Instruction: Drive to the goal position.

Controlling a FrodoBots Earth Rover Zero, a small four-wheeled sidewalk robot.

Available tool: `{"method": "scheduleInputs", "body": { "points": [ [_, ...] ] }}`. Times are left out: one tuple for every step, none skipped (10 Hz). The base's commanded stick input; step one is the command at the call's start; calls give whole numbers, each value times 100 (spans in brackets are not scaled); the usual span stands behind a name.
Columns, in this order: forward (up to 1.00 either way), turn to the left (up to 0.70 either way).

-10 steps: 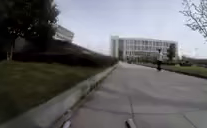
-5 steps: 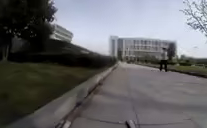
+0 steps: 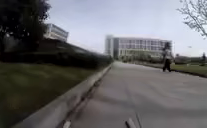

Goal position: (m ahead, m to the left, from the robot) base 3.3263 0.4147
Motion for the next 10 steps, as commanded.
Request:
{"method": "scheduleInputs", "body": {
  "points": [
    [45, -26],
    [45, -26],
    [45, -26],
    [45, -26],
    [45, -24],
    [45, -13],
    [45, 0],
    [45, 0],
    [45, 0],
    [45, 0]
  ]
}}
